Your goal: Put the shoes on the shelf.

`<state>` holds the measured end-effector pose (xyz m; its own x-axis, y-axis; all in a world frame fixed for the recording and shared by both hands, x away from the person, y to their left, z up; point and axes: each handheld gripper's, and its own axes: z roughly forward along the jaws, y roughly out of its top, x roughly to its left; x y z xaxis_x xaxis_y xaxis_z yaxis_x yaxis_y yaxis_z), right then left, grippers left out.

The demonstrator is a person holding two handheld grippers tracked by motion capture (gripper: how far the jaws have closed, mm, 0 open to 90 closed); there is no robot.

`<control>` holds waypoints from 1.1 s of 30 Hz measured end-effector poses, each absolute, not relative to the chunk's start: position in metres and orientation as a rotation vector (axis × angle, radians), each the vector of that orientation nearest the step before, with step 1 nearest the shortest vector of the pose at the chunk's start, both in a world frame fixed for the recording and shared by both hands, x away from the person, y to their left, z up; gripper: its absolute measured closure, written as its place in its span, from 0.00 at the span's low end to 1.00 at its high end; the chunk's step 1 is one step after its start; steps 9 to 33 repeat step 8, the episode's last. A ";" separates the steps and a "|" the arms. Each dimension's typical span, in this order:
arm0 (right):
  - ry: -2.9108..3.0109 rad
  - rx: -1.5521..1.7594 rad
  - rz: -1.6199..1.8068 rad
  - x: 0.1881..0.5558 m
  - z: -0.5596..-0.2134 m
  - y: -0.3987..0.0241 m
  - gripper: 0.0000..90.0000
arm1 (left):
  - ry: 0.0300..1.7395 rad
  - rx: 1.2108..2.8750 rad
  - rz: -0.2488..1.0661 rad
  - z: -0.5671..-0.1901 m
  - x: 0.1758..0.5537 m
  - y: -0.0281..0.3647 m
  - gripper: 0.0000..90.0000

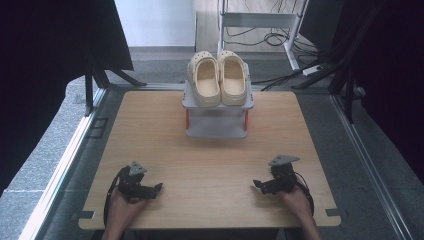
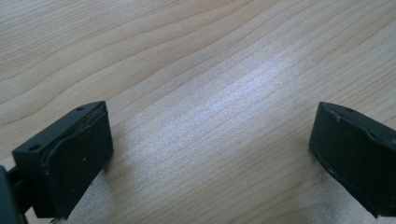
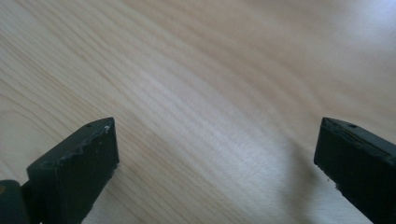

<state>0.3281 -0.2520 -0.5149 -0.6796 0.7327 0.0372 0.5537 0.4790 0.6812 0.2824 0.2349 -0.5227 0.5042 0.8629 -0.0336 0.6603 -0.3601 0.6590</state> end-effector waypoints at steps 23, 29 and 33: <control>2.438 1.083 0.986 0.326 -0.520 -0.249 0.00 | 1.241 2.133 0.426 -0.523 0.282 0.235 0.00; 2.438 1.083 0.986 0.326 -0.520 -0.249 0.00 | 1.241 2.133 0.426 -0.523 0.282 0.235 0.00; 2.438 1.083 0.986 0.326 -0.520 -0.249 0.00 | 1.241 2.133 0.426 -0.523 0.282 0.235 0.00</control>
